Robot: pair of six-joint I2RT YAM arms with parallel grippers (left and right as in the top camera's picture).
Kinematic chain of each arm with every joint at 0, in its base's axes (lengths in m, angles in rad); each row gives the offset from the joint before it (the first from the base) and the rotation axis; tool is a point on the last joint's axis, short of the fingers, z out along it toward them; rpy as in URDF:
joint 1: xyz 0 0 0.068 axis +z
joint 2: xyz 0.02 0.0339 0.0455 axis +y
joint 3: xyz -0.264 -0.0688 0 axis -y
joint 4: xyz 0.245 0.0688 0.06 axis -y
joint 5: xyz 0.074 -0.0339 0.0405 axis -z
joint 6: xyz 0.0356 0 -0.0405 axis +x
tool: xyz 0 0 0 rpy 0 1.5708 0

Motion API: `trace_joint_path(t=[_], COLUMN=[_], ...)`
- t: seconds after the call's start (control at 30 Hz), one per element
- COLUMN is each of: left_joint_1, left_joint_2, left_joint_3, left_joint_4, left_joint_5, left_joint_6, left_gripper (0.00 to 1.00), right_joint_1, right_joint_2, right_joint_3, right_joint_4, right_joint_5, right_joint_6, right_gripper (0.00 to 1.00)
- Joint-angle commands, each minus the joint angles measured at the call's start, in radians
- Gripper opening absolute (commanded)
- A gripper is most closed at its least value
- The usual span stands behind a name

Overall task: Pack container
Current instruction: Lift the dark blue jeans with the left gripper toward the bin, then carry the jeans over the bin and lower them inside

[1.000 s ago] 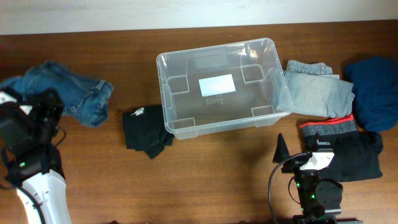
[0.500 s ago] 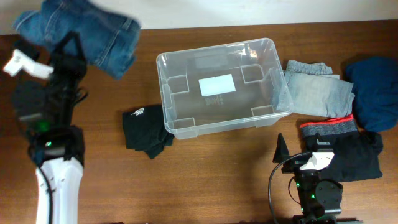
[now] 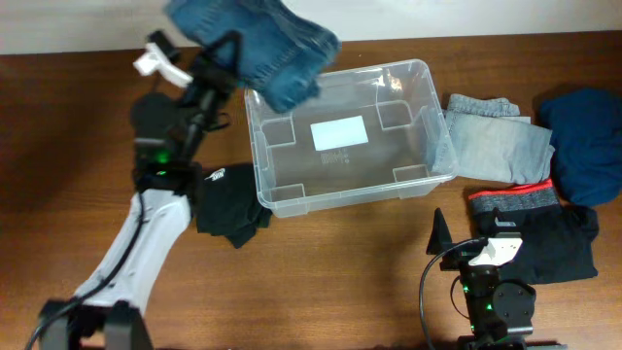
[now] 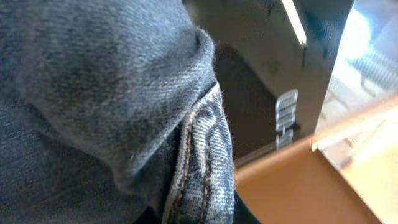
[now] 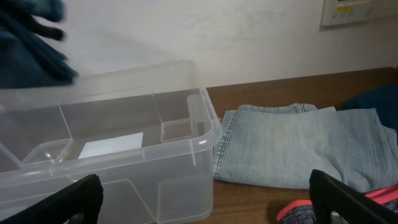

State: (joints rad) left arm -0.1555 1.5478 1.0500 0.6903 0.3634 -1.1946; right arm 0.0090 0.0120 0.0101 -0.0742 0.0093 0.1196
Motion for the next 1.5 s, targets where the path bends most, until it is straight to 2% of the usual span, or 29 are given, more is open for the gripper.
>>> trace_joint_path(t=[0.0,0.2,0.33,0.43,0.5,0.73,0.97,1.17,1.23,1.47], left_joint_1=[-0.045,-0.069,-0.069,-0.068,-0.06,-0.032,-0.031,-0.013,-0.005,-0.003], left_joint_2=[-0.005,-0.003,-0.003,-0.003,-0.003,-0.003,-0.003,-0.005,-0.005,-0.005], left_joint_3=[0.102,0.102,0.102,0.102,0.102,0.102,0.103,0.117,0.138,0.284], left_joint_4=[0.062,0.031,-0.143,-0.334,-0.402,-0.445,-0.708,-0.774,-0.832,-1.16], left_joint_5=[0.111,0.291,0.371,0.379,0.378,0.403,0.319,0.293,0.273,0.061], left_joint_6=[-0.001,0.048,0.097,0.164,0.203,0.249,0.45,0.499,0.558,0.781], left_gripper=[0.01,0.01,0.01,0.01,0.01,0.01,0.01,0.01,0.01,0.01], right_joint_1=[-0.004,-0.004,-0.004,-0.004,-0.004,-0.004,-0.004,-0.004,-0.004,-0.004], right_joint_2=[-0.008,-0.008,-0.008,-0.008,-0.008,-0.008,-0.008,-0.008,-0.008,-0.008], right_joint_3=[-0.005,-0.005,-0.005,-0.005,-0.005,-0.005,-0.005,-0.005,-0.005,-0.005], right_joint_4=[-0.007,-0.007,-0.007,-0.007,-0.007,-0.007,-0.007,-0.007,-0.007,-0.007], right_joint_5=[-0.001,-0.001,-0.001,-0.001,-0.001,-0.001,-0.001,-0.001,-0.001,-0.001], right_joint_6=[-0.008,-0.008,-0.008,-0.008,-0.008,-0.008,-0.008,-0.008,-0.008,-0.008], right_gripper=[0.98,0.98,0.98,0.98,0.98,0.98,0.98,0.98,0.98,0.98])
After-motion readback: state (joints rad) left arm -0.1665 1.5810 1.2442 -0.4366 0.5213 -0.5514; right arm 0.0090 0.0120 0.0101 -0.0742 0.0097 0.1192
